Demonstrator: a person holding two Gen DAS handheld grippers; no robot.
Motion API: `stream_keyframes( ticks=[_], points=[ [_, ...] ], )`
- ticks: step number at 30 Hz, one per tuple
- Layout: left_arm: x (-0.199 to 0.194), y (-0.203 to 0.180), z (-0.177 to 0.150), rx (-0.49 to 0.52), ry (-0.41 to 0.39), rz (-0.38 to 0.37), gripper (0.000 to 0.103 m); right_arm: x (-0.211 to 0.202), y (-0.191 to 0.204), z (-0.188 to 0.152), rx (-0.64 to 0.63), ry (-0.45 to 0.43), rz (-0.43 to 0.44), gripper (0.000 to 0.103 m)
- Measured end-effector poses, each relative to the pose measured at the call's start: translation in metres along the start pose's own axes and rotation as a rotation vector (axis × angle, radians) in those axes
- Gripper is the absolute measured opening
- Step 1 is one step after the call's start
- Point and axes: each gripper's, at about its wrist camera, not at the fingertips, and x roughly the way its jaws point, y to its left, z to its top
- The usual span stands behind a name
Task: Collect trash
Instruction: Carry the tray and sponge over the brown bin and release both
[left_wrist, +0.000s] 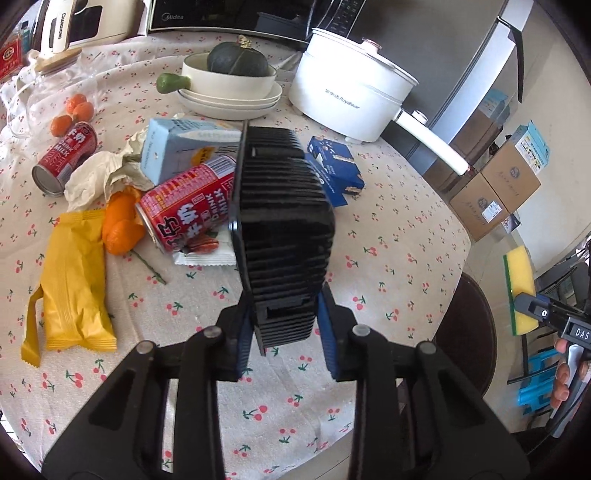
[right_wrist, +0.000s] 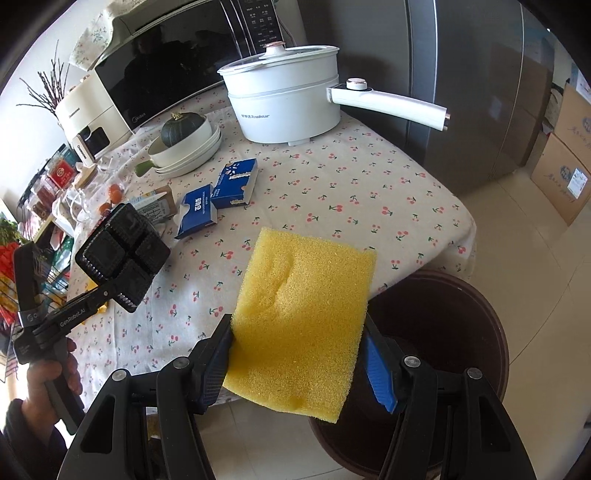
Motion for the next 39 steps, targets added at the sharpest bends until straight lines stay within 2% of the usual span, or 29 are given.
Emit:
stream_keyframes(
  ticks=[4, 6, 13, 21, 29, 39],
  points=[
    [-0.006, -0.019, -0.006, 0.085, -0.005, 0.009, 0.026, -0.012, -0.015, -0.011, 0.013, -0.013, -0.008, 0.066],
    [-0.009, -0.032, -0.010, 0.136, -0.001, 0.005, 0.017, -0.016, -0.023, -0.016, 0.019, -0.013, -0.016, 0.066],
    [-0.020, -0.088, -0.027, 0.318, -0.017, -0.031, 0.017, -0.027, -0.051, -0.033, 0.042, -0.014, -0.038, 0.066],
    [-0.015, -0.148, -0.042, 0.440, 0.005, -0.162, 0.017, -0.036, -0.095, -0.056, 0.103, 0.005, -0.075, 0.066],
    [0.014, -0.216, -0.066, 0.545, 0.089, -0.297, 0.017, -0.035, -0.141, -0.082, 0.156, 0.040, -0.133, 0.066],
    [0.060, -0.261, -0.089, 0.632, 0.171, -0.356, 0.018, -0.025, -0.185, -0.110, 0.212, 0.096, -0.163, 0.066]
  ],
)
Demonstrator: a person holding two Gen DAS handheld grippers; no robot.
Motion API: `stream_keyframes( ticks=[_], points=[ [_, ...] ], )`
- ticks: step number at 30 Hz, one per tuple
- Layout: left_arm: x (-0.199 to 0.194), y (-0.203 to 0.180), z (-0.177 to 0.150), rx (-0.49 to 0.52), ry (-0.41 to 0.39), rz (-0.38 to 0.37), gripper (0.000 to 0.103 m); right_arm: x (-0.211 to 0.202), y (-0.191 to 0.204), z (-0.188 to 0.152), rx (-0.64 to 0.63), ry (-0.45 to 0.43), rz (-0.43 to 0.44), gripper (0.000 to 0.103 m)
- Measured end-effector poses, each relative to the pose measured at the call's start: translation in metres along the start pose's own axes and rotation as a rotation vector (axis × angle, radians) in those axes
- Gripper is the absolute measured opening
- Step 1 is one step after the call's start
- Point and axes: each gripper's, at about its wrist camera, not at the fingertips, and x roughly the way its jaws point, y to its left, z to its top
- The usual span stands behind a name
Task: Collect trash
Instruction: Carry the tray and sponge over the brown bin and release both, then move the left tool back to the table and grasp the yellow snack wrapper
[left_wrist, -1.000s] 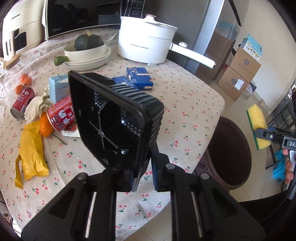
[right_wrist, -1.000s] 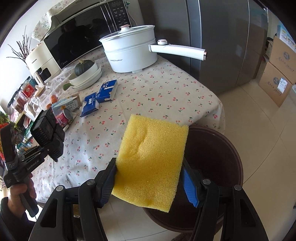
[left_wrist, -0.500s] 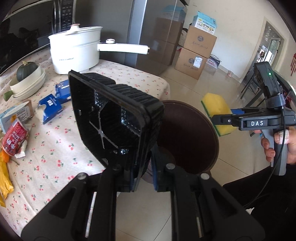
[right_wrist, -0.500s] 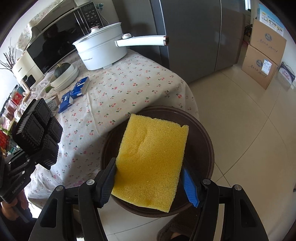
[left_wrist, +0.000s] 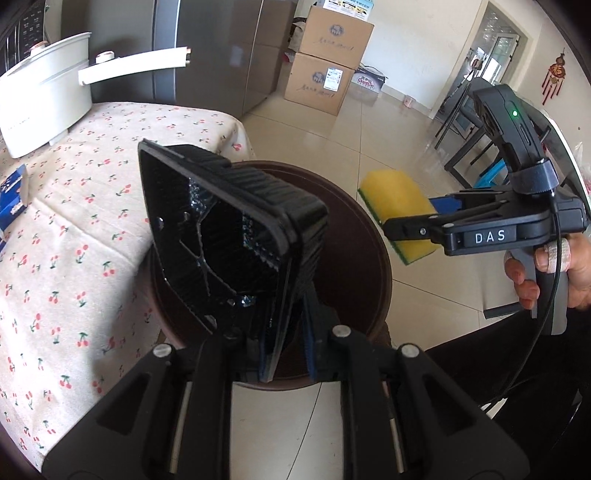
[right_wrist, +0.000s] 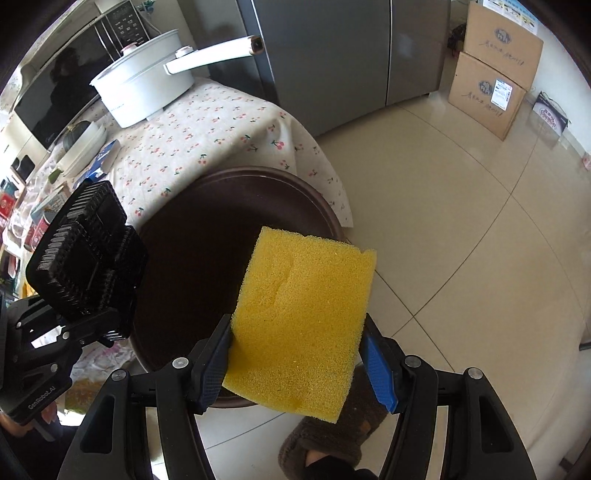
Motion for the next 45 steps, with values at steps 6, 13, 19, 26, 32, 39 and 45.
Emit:
stream_keyframes(
  ticks=[6, 13, 19, 26, 32, 39, 45],
  points=[
    [0.002, 0.000, -0.002, -0.002, -0.039, 0.114, 0.084, 0.004, -0.012, -0.002, 0.013, 0.020, -0.007, 0.066],
    [-0.005, 0.016, -0.013, -0.058, 0.000, 0.220, 0.089, 0.009, -0.002, 0.003, -0.008, 0.024, -0.001, 0.066],
    [-0.026, 0.035, -0.027, -0.116, 0.004, 0.301, 0.097, 0.014, 0.013, 0.007, -0.040, 0.033, 0.000, 0.067],
    [-0.053, 0.051, -0.040, -0.152, 0.001, 0.357, 0.101, 0.016, 0.024, 0.013, -0.038, 0.032, 0.002, 0.089],
    [-0.072, 0.062, -0.047, -0.173, -0.015, 0.375, 0.101, 0.012, 0.039, 0.017, -0.071, 0.019, -0.002, 0.090],
    [-0.097, 0.080, -0.055, -0.224, -0.026, 0.427, 0.101, 0.006, 0.068, 0.025, -0.117, -0.001, 0.011, 0.090],
    [-0.124, 0.105, -0.068, -0.297, -0.040, 0.472, 0.101, -0.002, 0.104, 0.035, -0.157, -0.024, 0.036, 0.090]
  ],
)
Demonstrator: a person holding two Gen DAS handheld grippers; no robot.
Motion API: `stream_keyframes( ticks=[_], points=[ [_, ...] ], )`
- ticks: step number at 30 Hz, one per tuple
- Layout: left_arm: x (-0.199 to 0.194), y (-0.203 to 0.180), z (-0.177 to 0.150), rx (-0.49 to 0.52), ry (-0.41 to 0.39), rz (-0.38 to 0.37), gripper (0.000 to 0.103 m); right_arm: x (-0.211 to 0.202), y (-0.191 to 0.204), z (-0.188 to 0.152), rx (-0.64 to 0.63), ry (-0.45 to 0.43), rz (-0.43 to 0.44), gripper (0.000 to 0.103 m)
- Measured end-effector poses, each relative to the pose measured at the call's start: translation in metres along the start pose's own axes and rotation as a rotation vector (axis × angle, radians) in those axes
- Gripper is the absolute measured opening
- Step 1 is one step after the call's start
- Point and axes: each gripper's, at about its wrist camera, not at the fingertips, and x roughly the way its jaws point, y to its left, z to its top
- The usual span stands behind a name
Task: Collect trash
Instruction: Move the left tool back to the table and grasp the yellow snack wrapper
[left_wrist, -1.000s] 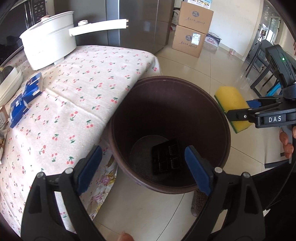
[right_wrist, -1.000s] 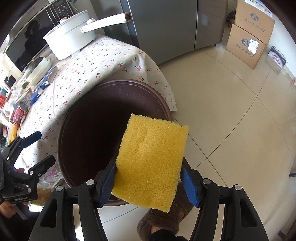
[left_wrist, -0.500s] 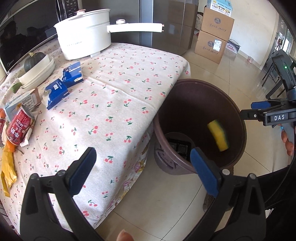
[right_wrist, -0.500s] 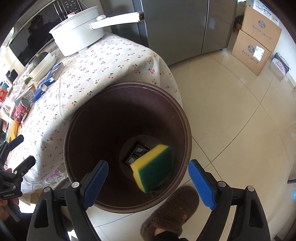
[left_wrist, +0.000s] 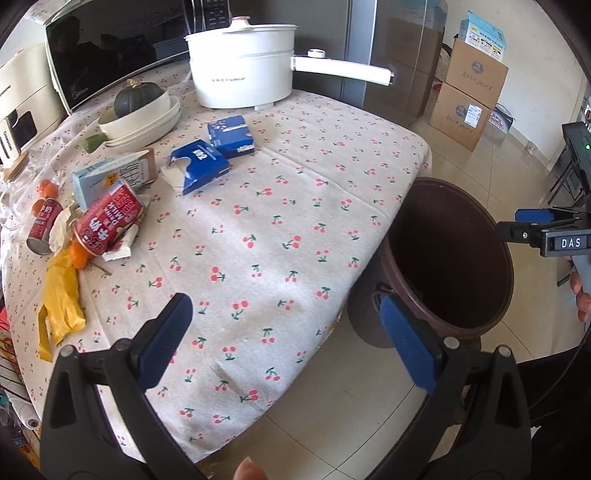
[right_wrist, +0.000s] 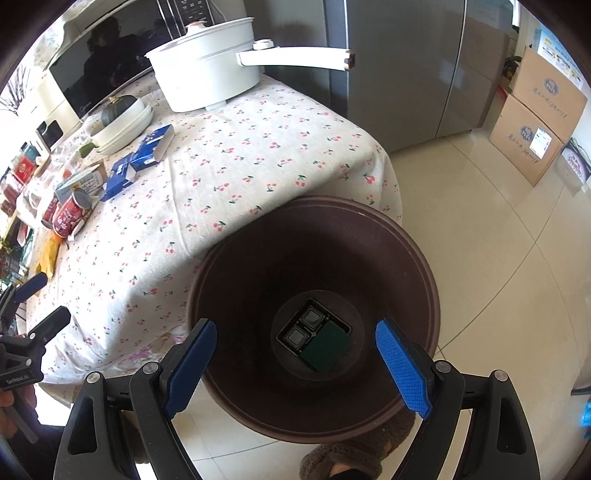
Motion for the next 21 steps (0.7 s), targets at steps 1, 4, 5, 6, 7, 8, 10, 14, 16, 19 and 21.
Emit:
stream_keyframes(
  ticks=[1, 4, 5, 6, 7, 8, 10, 14, 16, 19, 21],
  points=[
    [-0.002, 0.008, 0.000, -0.014, -0.002, 0.006, 0.101, -0.001, 0.006, 0.003, -0.007, -0.004, 0.005, 0.090],
    [-0.010, 0.031, -0.003, -0.059, -0.006, 0.028, 0.101, -0.003, 0.027, 0.010, -0.031, -0.016, 0.020, 0.090],
    [-0.012, 0.038, -0.004, -0.074, -0.006, 0.038, 0.101, -0.003, 0.034, 0.013, -0.041, -0.020, 0.025, 0.090],
    [-0.015, 0.046, -0.005, -0.090, -0.006, 0.048, 0.101, -0.003, 0.041, 0.015, -0.053, -0.023, 0.029, 0.090],
    [-0.017, 0.054, -0.006, -0.107, -0.005, 0.056, 0.101, -0.002, 0.048, 0.017, -0.066, -0.025, 0.032, 0.090],
    [-0.019, 0.062, -0.008, -0.123, -0.005, 0.062, 0.101, -0.002, 0.057, 0.020, -0.079, -0.027, 0.033, 0.090],
    [-0.023, 0.077, -0.010, -0.154, -0.005, 0.076, 0.101, 0.000, 0.071, 0.023, -0.101, -0.026, 0.039, 0.090],
    [-0.030, 0.109, -0.015, -0.207, -0.006, 0.116, 0.101, 0.005, 0.098, 0.029, -0.132, -0.020, 0.057, 0.090],
    [-0.031, 0.125, -0.017, -0.234, 0.000, 0.141, 0.101, 0.008, 0.111, 0.033, -0.145, -0.019, 0.067, 0.090],
    [-0.030, 0.151, -0.020, -0.275, 0.012, 0.176, 0.101, 0.013, 0.130, 0.038, -0.161, -0.019, 0.084, 0.090],
    [-0.025, 0.168, -0.021, -0.308, 0.030, 0.200, 0.101, 0.017, 0.143, 0.042, -0.177, -0.015, 0.094, 0.090]
  ],
)
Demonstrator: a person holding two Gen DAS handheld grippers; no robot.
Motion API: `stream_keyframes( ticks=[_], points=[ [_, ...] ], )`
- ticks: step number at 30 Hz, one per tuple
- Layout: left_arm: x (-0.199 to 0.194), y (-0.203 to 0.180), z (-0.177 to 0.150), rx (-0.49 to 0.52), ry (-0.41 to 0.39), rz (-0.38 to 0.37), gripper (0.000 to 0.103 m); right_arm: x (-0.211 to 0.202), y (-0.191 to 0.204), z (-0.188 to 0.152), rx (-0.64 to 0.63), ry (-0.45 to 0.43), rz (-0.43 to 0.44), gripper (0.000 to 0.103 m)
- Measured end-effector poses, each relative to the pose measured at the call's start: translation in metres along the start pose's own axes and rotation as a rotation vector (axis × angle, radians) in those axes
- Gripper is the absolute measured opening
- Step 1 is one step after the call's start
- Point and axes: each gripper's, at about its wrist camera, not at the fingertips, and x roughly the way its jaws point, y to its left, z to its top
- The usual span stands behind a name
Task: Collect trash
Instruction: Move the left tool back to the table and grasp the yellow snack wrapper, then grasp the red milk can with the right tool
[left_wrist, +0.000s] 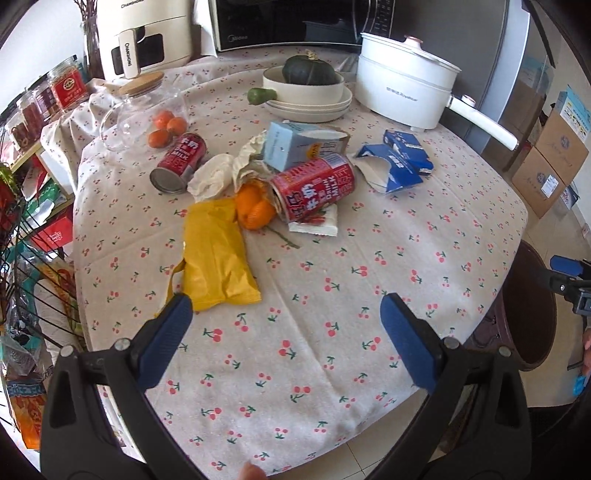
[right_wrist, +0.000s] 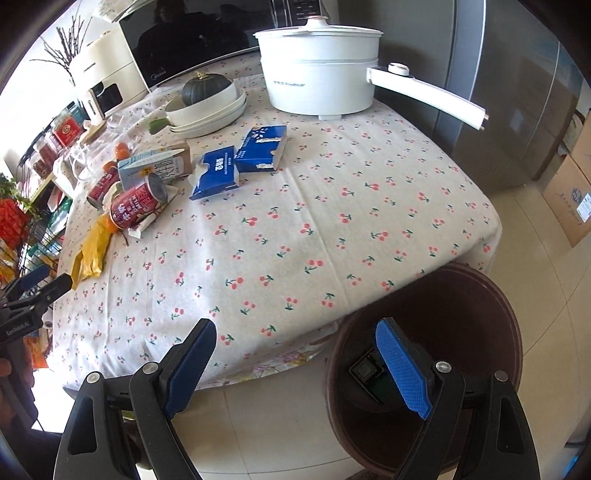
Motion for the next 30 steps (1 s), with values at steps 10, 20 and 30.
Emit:
stream_keyframes(
  ticks=[10, 20, 30],
  points=[
    [0.059, 0.039, 0.015, -0.099, 0.087, 0.096, 0.101, 0.026, 0.035, 0.027, 0.013, 0.010, 0.030, 0.090],
    [0.103, 0.056, 0.026, -0.125, 0.115, 0.163, 0.098, 0.049, 0.063, 0.044, 0.007, 0.017, 0.039, 0.090],
    [0.097, 0.060, 0.026, -0.122, 0.122, 0.058, 0.051, 0.069, 0.105, 0.056, -0.060, -0.026, 0.062, 0.090]
  ],
)
